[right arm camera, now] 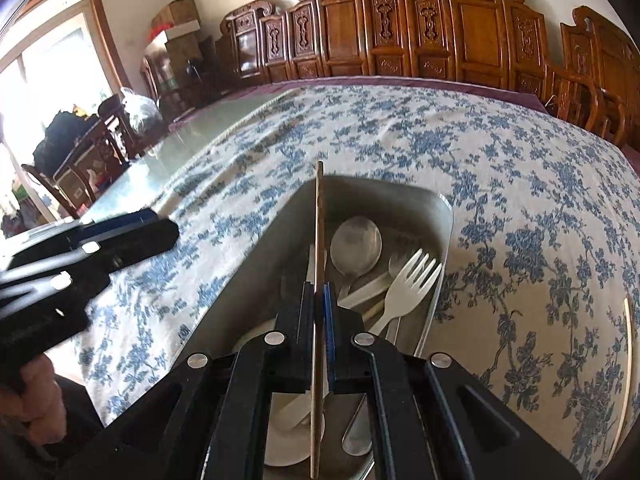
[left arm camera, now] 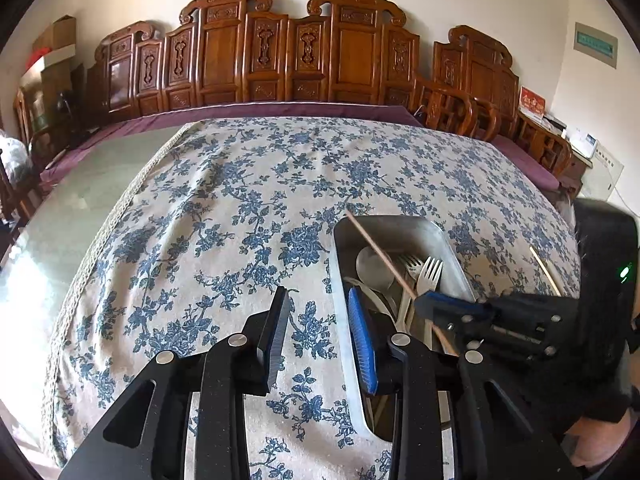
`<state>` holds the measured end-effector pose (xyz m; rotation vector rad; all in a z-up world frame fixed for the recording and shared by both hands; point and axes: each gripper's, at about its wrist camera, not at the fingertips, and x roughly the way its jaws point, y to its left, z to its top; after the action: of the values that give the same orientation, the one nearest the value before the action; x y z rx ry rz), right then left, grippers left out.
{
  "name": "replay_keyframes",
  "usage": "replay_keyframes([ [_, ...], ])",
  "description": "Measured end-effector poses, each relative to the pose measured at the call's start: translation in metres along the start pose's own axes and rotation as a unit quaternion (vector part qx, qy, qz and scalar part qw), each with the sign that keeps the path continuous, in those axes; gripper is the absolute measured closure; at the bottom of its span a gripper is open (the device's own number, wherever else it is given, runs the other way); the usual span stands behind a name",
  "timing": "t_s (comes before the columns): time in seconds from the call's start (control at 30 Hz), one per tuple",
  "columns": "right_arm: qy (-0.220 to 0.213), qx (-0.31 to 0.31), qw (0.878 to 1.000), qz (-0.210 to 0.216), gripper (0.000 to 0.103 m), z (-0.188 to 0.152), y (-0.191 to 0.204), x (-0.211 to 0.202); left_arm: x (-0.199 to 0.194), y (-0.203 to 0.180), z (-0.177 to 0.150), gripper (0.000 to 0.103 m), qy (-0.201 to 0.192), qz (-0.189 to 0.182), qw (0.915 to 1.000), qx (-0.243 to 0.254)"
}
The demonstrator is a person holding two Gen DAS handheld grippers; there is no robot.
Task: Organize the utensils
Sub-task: 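Lower the chopstick into the tray and open the right tool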
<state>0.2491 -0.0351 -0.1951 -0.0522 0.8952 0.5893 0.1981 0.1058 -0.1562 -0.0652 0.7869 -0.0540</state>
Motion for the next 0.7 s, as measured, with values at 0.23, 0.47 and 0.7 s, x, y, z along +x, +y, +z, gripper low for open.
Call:
replay_keyframes([
  [0.23,0.015,0.016,1.000,0.006,0.097,-0.008,-0.007,0.008,-0.001,0.001,0.001,0.074,0.000,0.001,1.0000,-0.003],
  [0.47,0.010,0.010,1.000,0.025,0.096,-0.008,-0.005,0.003,-0.001,0.000,0.000,0.074,-0.001,-0.001,1.0000,-0.004],
  [0.7,-0.020,0.000,0.999,0.025,0.096,-0.005,-0.020,-0.026,-0.005,-0.010,0.000,0.067,-0.009,-0.010,0.9999,0.004],
])
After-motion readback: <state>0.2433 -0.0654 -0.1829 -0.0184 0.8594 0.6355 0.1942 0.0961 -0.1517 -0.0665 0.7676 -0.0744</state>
